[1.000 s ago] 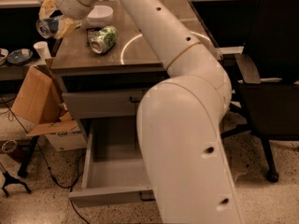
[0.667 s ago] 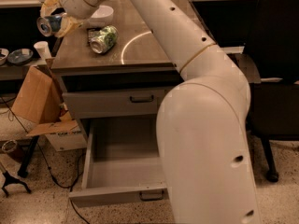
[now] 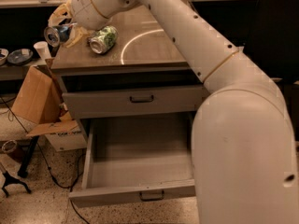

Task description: Place redbull can into middle drawer

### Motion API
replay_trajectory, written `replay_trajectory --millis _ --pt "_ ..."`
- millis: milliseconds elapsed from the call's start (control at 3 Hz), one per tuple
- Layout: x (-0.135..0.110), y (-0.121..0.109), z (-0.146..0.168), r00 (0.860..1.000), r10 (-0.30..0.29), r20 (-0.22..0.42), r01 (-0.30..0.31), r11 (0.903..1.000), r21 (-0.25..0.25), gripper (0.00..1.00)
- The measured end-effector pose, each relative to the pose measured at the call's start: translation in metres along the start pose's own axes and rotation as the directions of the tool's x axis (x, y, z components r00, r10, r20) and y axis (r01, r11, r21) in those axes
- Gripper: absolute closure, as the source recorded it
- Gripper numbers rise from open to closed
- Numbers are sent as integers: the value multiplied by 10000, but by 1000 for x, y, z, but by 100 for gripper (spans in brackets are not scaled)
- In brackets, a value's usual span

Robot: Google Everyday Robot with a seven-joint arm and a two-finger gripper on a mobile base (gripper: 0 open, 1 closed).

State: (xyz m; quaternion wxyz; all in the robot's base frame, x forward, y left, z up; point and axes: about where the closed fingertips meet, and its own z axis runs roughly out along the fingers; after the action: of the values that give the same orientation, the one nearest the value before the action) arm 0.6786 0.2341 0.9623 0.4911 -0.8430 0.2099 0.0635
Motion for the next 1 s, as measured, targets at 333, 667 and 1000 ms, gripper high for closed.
replay_trajectory --millis 333,667,1000 --pt "-9 22 -13 9989 456 115 -455 9988 -155 100" --pt "-16 36 -24 9971 756 72 -753 9967 -289 100" --pt "-23 56 -33 9927 1200 145 -1188 9905 -687 100"
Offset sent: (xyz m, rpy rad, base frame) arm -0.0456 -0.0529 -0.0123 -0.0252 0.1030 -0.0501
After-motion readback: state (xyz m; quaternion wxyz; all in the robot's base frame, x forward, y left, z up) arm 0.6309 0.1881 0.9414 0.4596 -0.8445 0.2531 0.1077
